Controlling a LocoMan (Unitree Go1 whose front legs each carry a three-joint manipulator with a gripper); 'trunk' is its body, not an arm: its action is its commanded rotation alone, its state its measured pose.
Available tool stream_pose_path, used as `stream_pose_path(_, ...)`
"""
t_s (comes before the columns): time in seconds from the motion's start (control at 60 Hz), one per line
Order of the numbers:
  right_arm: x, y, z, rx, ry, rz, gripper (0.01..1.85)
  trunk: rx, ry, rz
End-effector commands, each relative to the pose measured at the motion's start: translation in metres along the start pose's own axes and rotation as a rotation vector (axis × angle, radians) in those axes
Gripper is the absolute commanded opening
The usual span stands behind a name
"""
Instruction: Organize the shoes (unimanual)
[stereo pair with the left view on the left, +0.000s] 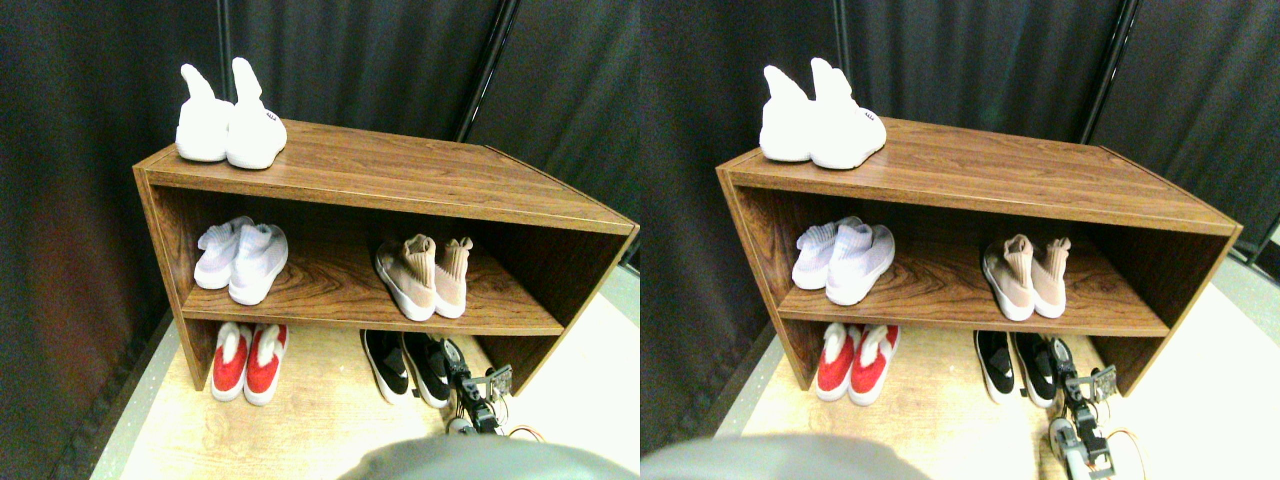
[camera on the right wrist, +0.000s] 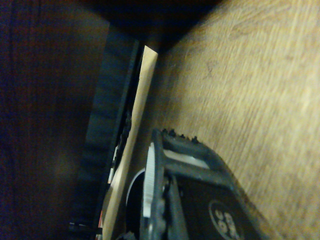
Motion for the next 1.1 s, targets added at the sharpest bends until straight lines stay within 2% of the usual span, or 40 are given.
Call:
stream_pose_path(0.017,-0.003,0.007,-0.011,0.016,0.028,0.014,0.06,-0.013,0.021,0.017)
stream_pose_path(0.267,-0.010,0.012,-0.020,0.013,0.060,0.034,0.06,-0.017,0.019,0.018)
stream_pose_path(0.533,-0.015,0.011,-0.024,0.027,0.023,0.042,0.06,-0.015,0.015,0.016)
stream_pose_path(0.8,-0.018,0.012,-0.018,0.024,-0.005,0.053,0.06,-0.010,0.010,0.009)
stream_pose_path(0.9,-0.016,0.014,-0.012,0.023,0.028,0.071,0.06,-0.008,0.009,0.004)
stream_pose_path(1.05,-0.021,0.025,-0.003,0.006,0.019,0.106,0.06,-0.003,0.002,-0.006)
stream_pose_path(1.1,-0.027,0.034,0.001,-0.051,0.013,0.126,0.06,-0.001,0.000,-0.011)
